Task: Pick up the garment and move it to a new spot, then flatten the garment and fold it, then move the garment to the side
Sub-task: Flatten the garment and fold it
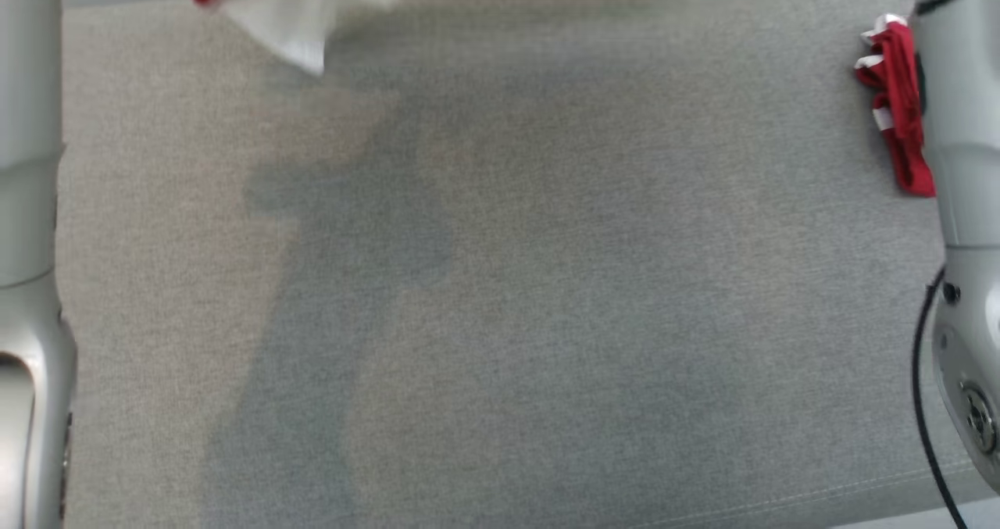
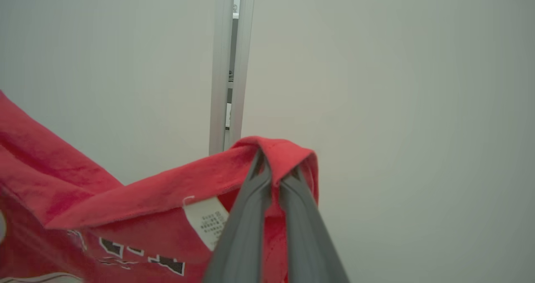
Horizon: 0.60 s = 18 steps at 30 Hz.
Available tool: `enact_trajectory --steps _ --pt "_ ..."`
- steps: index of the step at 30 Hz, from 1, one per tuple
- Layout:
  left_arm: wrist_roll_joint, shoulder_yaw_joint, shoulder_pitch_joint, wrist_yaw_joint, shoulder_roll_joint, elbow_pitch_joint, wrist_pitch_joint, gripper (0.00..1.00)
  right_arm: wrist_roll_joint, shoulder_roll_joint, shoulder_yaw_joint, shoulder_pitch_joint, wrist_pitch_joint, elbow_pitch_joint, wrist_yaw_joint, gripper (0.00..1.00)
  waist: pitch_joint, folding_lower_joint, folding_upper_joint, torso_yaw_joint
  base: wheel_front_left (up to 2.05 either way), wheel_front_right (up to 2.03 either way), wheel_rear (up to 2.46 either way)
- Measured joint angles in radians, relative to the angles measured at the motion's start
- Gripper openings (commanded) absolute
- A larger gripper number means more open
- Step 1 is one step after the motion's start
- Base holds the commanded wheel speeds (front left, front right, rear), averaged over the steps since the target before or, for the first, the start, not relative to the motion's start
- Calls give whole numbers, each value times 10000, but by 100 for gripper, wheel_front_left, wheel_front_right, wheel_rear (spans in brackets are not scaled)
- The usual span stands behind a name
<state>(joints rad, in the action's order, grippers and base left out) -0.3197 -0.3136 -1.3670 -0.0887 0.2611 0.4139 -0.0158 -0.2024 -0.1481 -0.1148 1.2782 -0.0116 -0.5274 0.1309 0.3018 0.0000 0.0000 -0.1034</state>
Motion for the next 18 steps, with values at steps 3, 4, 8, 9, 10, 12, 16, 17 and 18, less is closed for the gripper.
enact_trajectory --steps 3,4,8,9,10,12,16,17,18 --pt "-113 -59 -165 -48 -337 696 -523 0 477 253 31 477 616 -1126 0 0 369 0 0 122 0 0 0" --pt "-180 -100 -145 -79 -410 867 -631 0 593 295 63 510 784 -1450 0 0 472 0 0 164 0 0 0" --pt "-502 -326 524 -184 -729 1298 -1170 0 884 441 167 423 1356 -2966 0 0 892 0 0 393 0 0 0" --pt "-562 -430 808 -234 -798 1348 -1283 0 949 456 174 348 1511 -3315 0 0 994 0 0 458 0 0 0" --pt "-633 -487 1107 -257 -838 1369 -1400 0 999 483 180 227 1685 -3613 0 0 1088 0 0 520 0 0 0" --pt "-780 -589 1675 -274 -832 1373 -1590 0 989 533 192 -38 1960 -4153 0 0 1246 1 0 617 0 0 0" --pt "-1129 -742 3057 -347 -706 1135 -1925 0 790 616 56 -564 2408 -4832 0 0 1485 1 0 748 0 0 0" --pt "-1174 -734 3352 -347 -640 1001 -2034 0 702 633 8 -694 2481 -4901 0 0 1509 1 0 758 0 0 0" --pt "-1220 -704 3695 -347 -554 826 -2130 0 589 648 -54 -866 2558 -4943 0 0 1509 1 0 755 0 0 0"
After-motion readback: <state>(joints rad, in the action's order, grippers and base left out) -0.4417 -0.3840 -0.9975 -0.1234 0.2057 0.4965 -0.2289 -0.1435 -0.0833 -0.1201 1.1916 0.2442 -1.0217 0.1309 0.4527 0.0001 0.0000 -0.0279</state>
